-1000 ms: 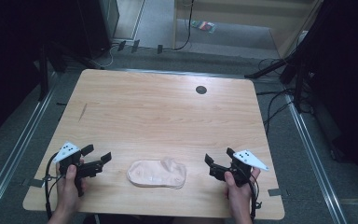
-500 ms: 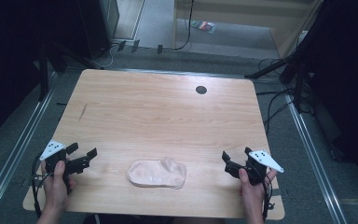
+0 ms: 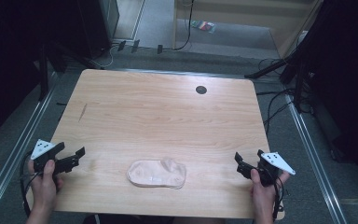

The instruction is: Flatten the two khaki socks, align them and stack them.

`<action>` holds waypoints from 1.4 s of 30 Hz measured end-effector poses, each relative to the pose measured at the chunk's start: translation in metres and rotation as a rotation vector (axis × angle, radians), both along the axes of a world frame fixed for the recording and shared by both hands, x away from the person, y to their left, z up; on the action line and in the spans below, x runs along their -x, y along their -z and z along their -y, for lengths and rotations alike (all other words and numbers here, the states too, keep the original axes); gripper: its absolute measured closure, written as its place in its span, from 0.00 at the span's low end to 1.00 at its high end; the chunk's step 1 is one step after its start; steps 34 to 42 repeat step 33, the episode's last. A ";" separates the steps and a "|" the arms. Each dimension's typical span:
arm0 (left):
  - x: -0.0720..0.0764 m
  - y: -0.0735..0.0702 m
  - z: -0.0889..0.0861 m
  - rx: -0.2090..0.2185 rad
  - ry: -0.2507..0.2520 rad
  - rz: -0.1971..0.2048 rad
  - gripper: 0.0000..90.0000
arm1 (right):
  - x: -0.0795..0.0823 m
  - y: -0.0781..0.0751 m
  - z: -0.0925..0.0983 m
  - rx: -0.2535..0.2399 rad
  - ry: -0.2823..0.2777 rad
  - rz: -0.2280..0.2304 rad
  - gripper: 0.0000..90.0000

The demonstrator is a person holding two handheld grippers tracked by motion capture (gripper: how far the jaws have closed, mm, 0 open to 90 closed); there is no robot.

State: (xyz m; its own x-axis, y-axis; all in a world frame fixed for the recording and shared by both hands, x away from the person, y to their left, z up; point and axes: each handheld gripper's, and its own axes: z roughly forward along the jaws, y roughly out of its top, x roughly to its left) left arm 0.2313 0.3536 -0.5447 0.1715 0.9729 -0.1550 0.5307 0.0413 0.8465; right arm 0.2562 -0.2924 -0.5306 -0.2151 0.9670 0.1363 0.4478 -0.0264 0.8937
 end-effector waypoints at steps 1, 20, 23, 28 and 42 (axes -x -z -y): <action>0.001 0.000 -0.007 -0.008 -0.009 0.000 0.15 | 0.001 0.002 0.005 0.006 0.010 -0.008 0.08; 0.006 0.004 -0.024 0.007 -0.046 0.017 0.15 | 0.005 0.012 0.024 0.022 0.027 -0.064 0.09; 0.006 0.005 -0.020 -0.021 -0.038 0.020 0.15 | 0.005 0.013 0.023 0.023 0.028 -0.066 0.09; 0.005 0.006 -0.019 -0.018 -0.046 0.022 0.15 | 0.005 0.014 0.025 0.001 0.042 -0.063 0.09; 0.005 0.007 -0.019 -0.024 -0.047 0.017 0.15 | 0.005 0.014 0.025 -0.002 0.045 -0.062 0.09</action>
